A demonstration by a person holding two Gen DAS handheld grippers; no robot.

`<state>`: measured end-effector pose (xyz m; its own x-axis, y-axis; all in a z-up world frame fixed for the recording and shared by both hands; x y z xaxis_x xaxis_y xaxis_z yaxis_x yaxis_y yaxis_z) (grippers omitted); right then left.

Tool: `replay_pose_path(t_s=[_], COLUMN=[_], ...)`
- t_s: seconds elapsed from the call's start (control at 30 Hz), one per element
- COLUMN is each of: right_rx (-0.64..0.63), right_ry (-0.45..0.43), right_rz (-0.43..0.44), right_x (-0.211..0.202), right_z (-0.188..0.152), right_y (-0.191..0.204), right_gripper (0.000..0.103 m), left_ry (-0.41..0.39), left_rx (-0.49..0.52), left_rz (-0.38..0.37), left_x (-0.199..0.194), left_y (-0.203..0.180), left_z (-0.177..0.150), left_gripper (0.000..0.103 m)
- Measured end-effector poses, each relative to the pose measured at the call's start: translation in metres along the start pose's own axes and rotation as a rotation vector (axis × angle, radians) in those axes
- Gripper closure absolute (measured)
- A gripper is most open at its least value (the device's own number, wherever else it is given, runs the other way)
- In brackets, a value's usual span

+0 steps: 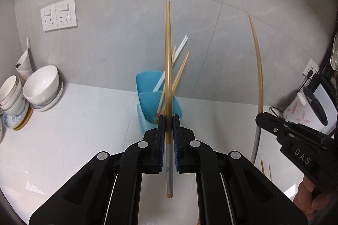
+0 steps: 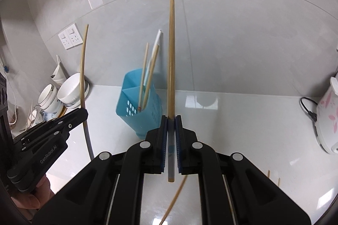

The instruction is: Organize utensils

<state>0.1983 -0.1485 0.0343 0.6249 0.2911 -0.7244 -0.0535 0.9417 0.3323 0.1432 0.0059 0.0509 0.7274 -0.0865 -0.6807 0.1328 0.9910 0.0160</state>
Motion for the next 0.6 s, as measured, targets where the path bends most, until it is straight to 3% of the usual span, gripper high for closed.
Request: replay_pose_path(t_s=[0.6], right_rx=[-0.006], right_ry=[-0.047], right_rz=[0.046], right_x=[0.030], right_z=[0.029], right_y=[0.021], right_gripper=[0.096], left_ry=[-0.136], left_rx=[-0.039], left_rz=[-0.039], left_x=[0.037], left_y=[0.028], left_z=[0.033], left_gripper=[0.096])
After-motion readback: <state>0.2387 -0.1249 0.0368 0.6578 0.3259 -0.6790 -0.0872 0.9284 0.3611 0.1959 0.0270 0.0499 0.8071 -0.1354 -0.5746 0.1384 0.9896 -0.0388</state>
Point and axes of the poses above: each gripper's, at about its wrist camera, not at the fingertips, and x roughly the way its jaws point, y to its left, z to its top, the point moved 2 cm from there along x, roughly the way its jaws point, and after that the axes turned 12 degrees about x, right-handed, at the moved point
